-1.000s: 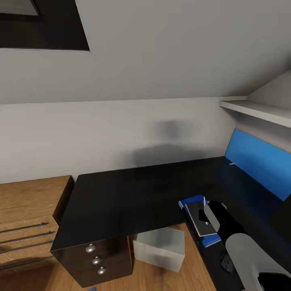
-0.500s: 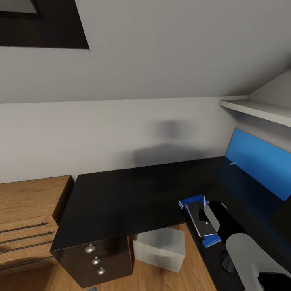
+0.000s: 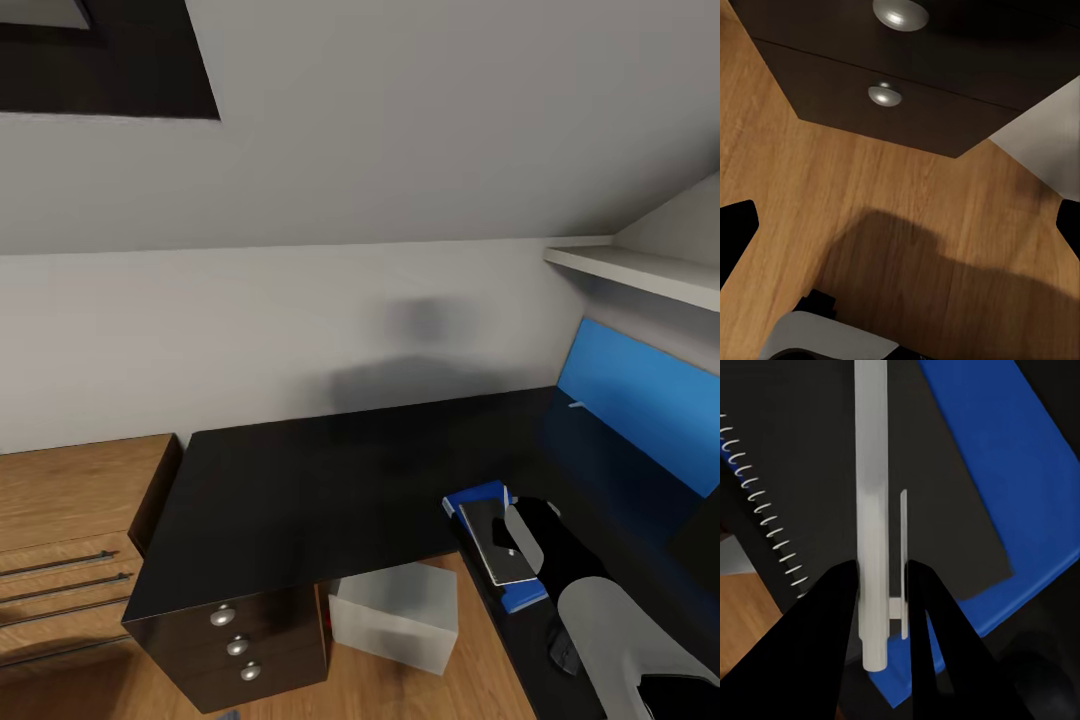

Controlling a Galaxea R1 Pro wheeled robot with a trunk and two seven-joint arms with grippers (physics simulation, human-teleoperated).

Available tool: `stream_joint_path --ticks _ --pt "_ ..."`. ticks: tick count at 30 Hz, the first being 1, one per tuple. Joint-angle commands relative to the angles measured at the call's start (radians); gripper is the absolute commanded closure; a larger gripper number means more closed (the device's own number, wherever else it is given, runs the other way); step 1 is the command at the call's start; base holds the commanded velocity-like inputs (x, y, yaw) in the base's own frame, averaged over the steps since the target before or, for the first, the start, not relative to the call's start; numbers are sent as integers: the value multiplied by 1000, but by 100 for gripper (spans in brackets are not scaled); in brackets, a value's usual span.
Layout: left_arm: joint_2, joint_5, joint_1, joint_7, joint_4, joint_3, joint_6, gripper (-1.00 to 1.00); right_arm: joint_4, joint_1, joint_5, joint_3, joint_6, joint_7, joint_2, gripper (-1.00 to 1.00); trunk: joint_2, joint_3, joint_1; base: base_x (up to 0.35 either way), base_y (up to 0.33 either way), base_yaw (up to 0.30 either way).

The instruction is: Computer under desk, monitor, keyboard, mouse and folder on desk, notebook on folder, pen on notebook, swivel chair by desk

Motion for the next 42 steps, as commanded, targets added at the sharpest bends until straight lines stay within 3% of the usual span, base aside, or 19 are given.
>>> stream_joint_path --ticks 1,36,42 --pt "0 8 -1 0 0 -1 -3 -100 -1 0 -12 0 2 -7 0 100 -9 -5 4 0 0 0" --pt "0 8 -1 0 0 -1 -3 -100 -1 -1 -12 0 2 -7 -1 100 -254 -115 139 0 0 0" --pt "0 8 -1 0 1 -1 -3 -100 -1 0 -12 0 2 -7 -1 100 -254 -115 139 0 0 0"
